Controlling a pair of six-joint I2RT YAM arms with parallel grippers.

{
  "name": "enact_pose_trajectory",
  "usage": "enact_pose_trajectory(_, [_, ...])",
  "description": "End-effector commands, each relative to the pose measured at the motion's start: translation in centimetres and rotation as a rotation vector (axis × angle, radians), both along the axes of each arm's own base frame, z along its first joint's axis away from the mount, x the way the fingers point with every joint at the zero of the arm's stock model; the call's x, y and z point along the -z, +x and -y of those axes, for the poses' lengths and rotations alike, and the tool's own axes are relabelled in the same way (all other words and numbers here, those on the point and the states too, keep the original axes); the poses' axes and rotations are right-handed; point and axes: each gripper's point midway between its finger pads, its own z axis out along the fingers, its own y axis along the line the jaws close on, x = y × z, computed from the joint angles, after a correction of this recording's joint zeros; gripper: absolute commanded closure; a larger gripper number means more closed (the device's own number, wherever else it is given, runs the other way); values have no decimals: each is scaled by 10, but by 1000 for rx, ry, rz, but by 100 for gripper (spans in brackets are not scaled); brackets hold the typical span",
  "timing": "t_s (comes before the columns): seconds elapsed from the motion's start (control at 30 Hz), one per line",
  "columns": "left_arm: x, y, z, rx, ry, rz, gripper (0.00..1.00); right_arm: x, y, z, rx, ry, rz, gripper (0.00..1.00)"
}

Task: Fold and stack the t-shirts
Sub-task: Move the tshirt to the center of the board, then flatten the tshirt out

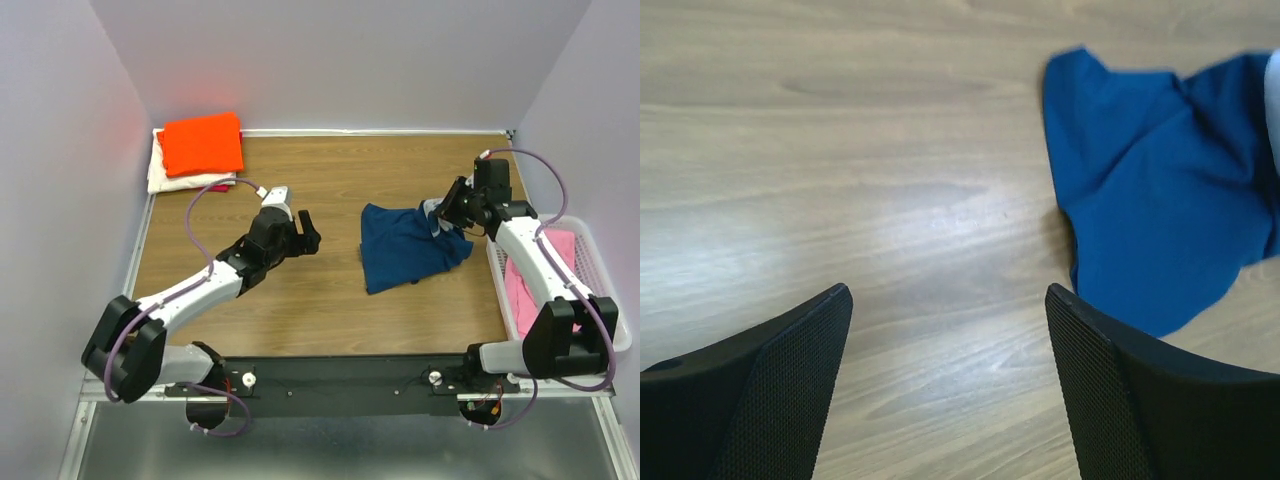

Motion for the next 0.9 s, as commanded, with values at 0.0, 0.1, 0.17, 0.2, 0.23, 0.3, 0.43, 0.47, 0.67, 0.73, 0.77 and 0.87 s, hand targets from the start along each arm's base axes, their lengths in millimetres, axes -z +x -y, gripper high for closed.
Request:
enact_pose_trajectory(0.0, [6,-6,41,139,-166,-17,16,8,-10,1,-33,-26,-3,56])
enact_pose_trajectory(0.1, [25,-24,77,267,-200,-56,16,14,-15,7,-14,-57,-10,52])
enact_pose_trajectory(0.17, [30,-32,94,315,-194,-71,16,17,-17,9,-8,-62,-16,51])
enact_pose_trajectory(0.2, [33,-46,110,364,-185,-81,16,19,-19,9,-6,-58,-20,51])
enact_pose_trajectory(0.23, [39,-48,119,375,-173,-94,16,19,-19,9,-6,-56,-20,51])
enact_pose_trajectory(0.3, [46,-64,136,419,-166,-117,16,19,-19,8,-3,-53,-18,51])
enact_pose_trajectory(0.43, [69,-74,163,467,-133,-165,18,19,-20,9,0,-54,-16,51])
enact_pose_trajectory(0.47, [71,-75,167,474,-128,-168,18,18,-21,9,2,-52,-14,51])
enact_pose_trajectory(0.67, [95,-75,184,477,-75,-205,34,15,-23,10,12,-54,-2,51])
enact_pose_trajectory(0.73, [100,-71,184,460,-59,-208,43,13,-25,11,15,-53,6,51])
enact_pose_trajectory(0.77, [102,-70,183,456,-54,-208,45,13,-26,11,17,-53,6,51])
enact_pose_trajectory(0.87, [104,-67,182,440,-42,-206,56,13,-27,11,20,-54,9,51])
